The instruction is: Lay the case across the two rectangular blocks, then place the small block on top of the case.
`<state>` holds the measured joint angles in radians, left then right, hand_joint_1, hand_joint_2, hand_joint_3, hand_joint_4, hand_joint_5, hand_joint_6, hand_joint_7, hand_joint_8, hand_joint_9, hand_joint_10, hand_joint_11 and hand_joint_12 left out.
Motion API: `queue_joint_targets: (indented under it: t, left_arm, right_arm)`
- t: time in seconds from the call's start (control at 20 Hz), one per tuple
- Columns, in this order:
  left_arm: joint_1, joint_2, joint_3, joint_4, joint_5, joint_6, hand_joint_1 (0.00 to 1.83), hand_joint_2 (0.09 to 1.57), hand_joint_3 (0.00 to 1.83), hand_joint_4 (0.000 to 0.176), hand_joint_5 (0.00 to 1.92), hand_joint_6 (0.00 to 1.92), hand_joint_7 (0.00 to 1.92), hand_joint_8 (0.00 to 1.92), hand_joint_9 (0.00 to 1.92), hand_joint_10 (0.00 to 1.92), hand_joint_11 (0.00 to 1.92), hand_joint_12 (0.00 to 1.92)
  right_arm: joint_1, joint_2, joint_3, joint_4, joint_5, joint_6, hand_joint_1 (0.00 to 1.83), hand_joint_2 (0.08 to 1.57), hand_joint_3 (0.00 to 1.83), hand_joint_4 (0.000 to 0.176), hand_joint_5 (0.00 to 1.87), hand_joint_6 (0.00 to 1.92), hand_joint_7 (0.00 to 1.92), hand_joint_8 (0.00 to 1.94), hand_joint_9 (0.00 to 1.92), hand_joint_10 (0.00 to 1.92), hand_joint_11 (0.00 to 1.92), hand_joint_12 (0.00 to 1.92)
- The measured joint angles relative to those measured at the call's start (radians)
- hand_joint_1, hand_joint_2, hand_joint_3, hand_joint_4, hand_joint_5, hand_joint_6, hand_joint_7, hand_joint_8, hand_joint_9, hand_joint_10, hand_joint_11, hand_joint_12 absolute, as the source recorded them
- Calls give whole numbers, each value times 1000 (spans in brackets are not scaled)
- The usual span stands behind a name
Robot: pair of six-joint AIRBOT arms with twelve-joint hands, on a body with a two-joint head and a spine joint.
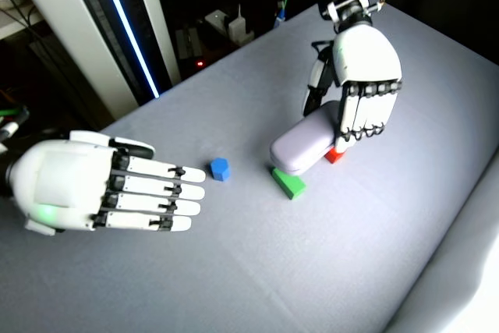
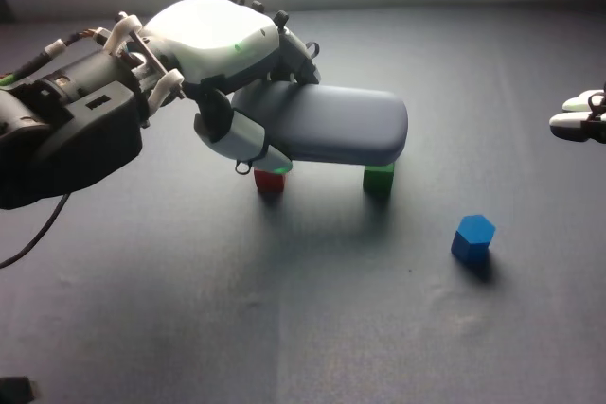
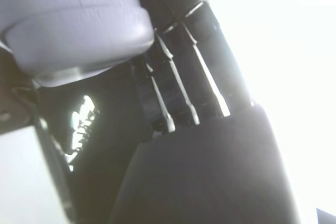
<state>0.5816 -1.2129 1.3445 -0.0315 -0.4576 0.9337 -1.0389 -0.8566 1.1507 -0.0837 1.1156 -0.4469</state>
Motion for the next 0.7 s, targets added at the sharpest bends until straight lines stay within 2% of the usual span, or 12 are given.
queue_joint_targets:
  t: [0.1,0.4,0.45,0.5,0.6,0.65,0.7]
  left_arm:
    - [0,-19,20,-14,5,0,1393,1060,0,0,1031,823,1163,646,989,1090,816,1024]
    - [0,-47,43,-29,25,0,1393,1067,0,0,977,879,1142,674,1014,1083,843,1003]
    - [0,-49,48,-34,25,0,1289,1064,3,0,1016,814,1148,802,1017,698,759,1053]
    - [0,-51,51,-35,26,0,1276,1060,0,0,1043,745,1168,816,1069,507,729,1105]
    - [0,-52,51,-36,34,0,1244,1072,0,0,1013,869,1122,824,1033,296,601,1088]
    - [0,-54,53,-37,37,0,1190,1076,0,0,1039,861,1035,399,1024,217,595,1046]
    - [0,-55,53,-37,40,0,1190,996,0,0,902,358,1023,202,1006,159,565,1026]
  right_arm:
    - [0,-1,2,2,0,0,605,1286,0,0,335,2,284,3,286,8,15,749]
    - [0,-8,3,-3,-1,0,619,1294,2,0,335,1,277,0,271,0,2,698]
    - [0,-8,4,-3,-2,0,621,1292,1,0,336,1,275,0,268,0,4,699]
    - [0,-8,5,-3,-2,0,617,1291,0,0,339,2,284,3,273,2,13,702]
    - [0,-8,5,-3,-2,0,669,1294,0,0,324,0,274,0,253,0,0,685]
    - [0,-8,5,-3,-2,0,672,1295,0,0,318,0,273,0,253,1,0,683]
    - [0,-8,5,-3,-1,2,651,1296,1,0,316,0,272,0,249,0,0,661]
